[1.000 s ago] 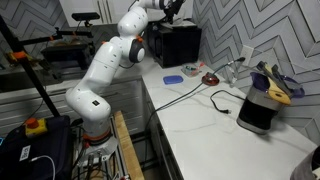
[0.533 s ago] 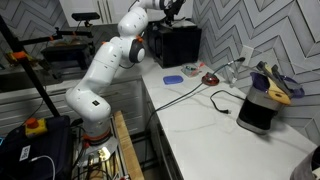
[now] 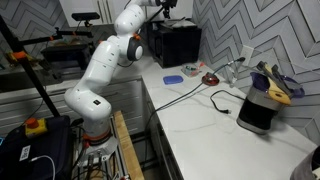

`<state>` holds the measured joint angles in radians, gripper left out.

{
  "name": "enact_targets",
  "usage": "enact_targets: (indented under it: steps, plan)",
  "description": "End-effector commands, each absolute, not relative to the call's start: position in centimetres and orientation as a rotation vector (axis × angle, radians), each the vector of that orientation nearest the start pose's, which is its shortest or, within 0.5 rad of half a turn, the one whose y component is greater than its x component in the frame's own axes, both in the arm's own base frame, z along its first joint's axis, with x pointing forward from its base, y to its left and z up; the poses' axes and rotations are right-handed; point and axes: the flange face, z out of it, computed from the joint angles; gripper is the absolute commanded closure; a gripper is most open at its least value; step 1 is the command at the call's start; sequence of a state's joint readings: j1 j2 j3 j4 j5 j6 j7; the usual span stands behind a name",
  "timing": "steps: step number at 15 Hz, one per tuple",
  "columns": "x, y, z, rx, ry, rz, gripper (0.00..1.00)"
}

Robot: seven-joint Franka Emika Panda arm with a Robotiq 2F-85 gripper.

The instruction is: Put the lunchbox on top of the mini oven

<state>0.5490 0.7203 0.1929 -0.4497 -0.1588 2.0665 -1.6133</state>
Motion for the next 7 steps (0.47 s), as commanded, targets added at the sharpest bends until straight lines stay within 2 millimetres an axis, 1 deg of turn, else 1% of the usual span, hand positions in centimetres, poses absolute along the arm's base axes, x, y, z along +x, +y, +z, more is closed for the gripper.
enact_targets:
  steps: [1,3,5,6,7]
  plan:
    - [56.4,41.3,80.0,1.036,2.059,1.013,0.0]
    - [54.4,39.8,83.0,1.14,1.937,0.978,0.0]
    - [52.6,38.6,85.4,1.221,1.818,0.956,0.0]
    - [51.8,38.3,86.3,1.257,1.759,0.942,0.0]
    - [53.1,38.8,85.1,1.186,1.843,0.99,0.0]
